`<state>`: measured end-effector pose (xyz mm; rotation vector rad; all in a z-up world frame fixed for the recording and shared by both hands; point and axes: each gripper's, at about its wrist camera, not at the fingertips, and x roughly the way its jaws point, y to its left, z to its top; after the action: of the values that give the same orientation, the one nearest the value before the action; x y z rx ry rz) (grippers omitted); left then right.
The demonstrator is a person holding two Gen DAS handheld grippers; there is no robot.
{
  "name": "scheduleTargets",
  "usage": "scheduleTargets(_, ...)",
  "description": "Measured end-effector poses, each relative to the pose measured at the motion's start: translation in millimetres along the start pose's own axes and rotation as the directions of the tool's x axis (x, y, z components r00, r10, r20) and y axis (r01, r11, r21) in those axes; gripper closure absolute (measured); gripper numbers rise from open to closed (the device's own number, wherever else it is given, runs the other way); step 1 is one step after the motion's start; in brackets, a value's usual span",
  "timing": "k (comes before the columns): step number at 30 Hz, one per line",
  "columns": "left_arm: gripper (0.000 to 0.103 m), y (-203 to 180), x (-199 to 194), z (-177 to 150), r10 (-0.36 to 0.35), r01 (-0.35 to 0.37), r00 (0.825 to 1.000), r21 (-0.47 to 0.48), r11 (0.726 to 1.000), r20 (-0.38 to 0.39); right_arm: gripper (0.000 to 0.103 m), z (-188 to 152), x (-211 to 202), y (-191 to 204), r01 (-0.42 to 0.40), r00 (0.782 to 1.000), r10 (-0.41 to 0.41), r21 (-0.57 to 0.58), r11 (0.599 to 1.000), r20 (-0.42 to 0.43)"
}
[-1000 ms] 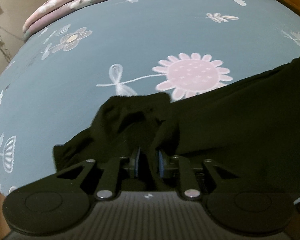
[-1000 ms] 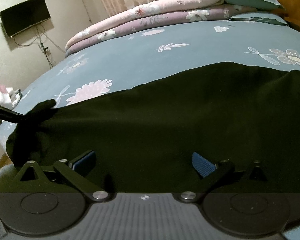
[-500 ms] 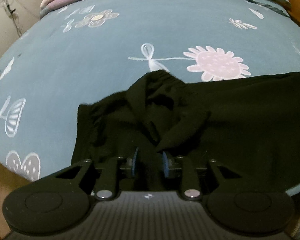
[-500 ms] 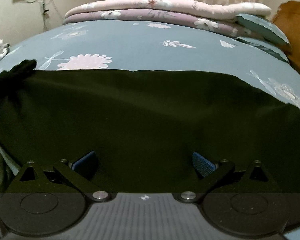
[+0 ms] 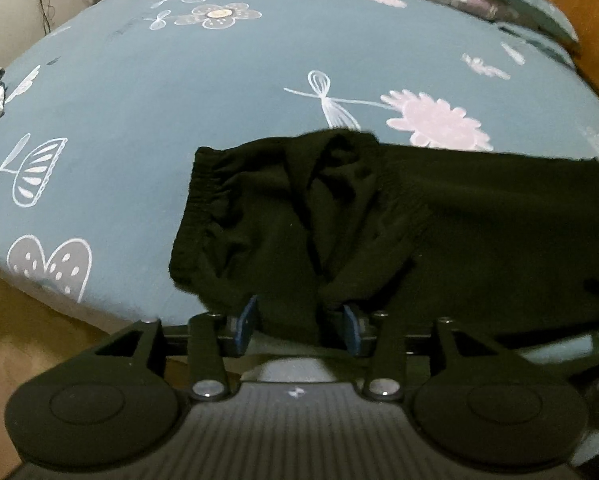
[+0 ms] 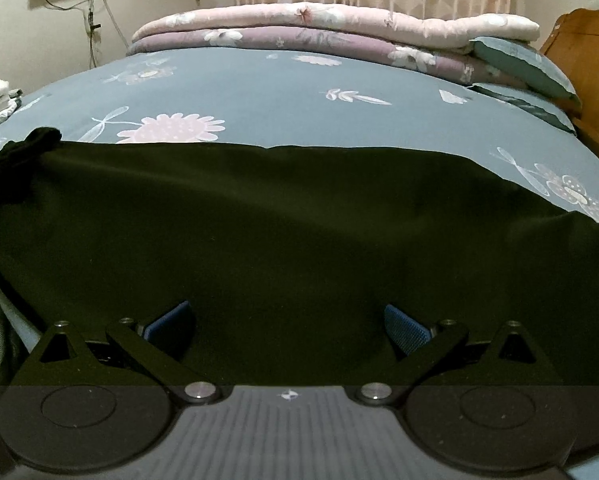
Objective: Fold clothes
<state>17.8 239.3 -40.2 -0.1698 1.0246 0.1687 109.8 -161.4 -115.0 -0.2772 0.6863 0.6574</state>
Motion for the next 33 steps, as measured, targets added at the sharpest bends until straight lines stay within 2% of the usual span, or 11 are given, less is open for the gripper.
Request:
scheduleTargets(3, 0.056, 2.4, -15.2, 0.8, -0.025, 0.024, 0.999, 0.004, 1.0, 0.024, 0.0, 1.3, 0.4, 0.4, 0.0, 1.0, 0.0, -0.001, 1.0, -0.005)
scheduleTargets(6, 0.05, 4.9, -28.0, 2.9, -0.028, 0.027, 0.999, 0.025, 0.999, 0.047, 0.0, 2.0, 0.6, 0.7, 0.001, 1.0, -0.001, 0.0, 1.0, -0.008)
scheduleTargets(10, 0.05, 13.8, -37.2, 7.0, 0.01, -0.011, 0.997, 0.015, 1.0, 0.072, 0.0, 1.8, 0.0, -0.1, 0.002, 1.0, -0.002, -0.001, 1.0, -0.009)
scheduleTargets(14, 0.05, 18.8, -39.4, 19.2, -0.021, 0.021, 0.994, 0.009, 1.0, 0.112, 0.0, 2.0, 0.1, -0.3, 0.002, 1.0, -0.002, -0.006, 1.0, -0.012)
scheduleTargets(17, 0.05, 12.5, -28.2, 36.3, -0.091, 0.089, 0.988, 0.025, 0.996, 0.126, 0.0, 4.9, -0.2, 0.2, 0.008, 1.0, -0.008, -0.011, 1.0, -0.03)
scheduleTargets(19, 0.05, 11.0, -13.1, 52.2, -0.154, 0.154, 0.979, 0.003, 0.988, 0.132, 0.0, 8.0, -2.0, 1.2, 0.013, 0.999, -0.014, -0.011, 1.0, -0.039)
scheduleTargets(22, 0.05, 15.5, 20.8, 75.0, -0.257, 0.266, 0.96, -0.079, 0.961, 0.107, 0.0, 13.0, -6.4, 3.1, 0.02, 0.999, -0.02, -0.009, 1.0, -0.039)
scheduleTargets(24, 0.05, 20.2, 47.0, 89.2, -0.286, 0.295, 0.955, -0.136, 0.946, 0.083, 0.0, 16.3, -9.4, 4.3, 0.024, 0.999, -0.024, -0.007, 1.0, -0.04)
scheduleTargets(27, 0.05, 25.1, 77.9, 101.3, -0.287, 0.29, 0.957, -0.182, 0.94, 0.046, 0.0, 21.3, -13.9, 6.2, 0.03, 0.999, -0.03, -0.004, 1.0, -0.04)
scheduleTargets(30, 0.044, 27.5, 97.4, 104.3, -0.275, 0.273, 0.961, -0.189, 0.943, 0.011, 0.0, 26.3, -18.3, 8.0, 0.036, 0.999, -0.036, -0.002, 0.999, -0.04)
scheduleTargets(33, 0.04, 32.4, 100.5, 102.0, -0.246, 0.246, 0.969, -0.179, 0.953, 0.022, 0.0, 31.2, -22.7, 9.9, 0.042, 0.998, -0.042, 0.001, 0.999, -0.041)
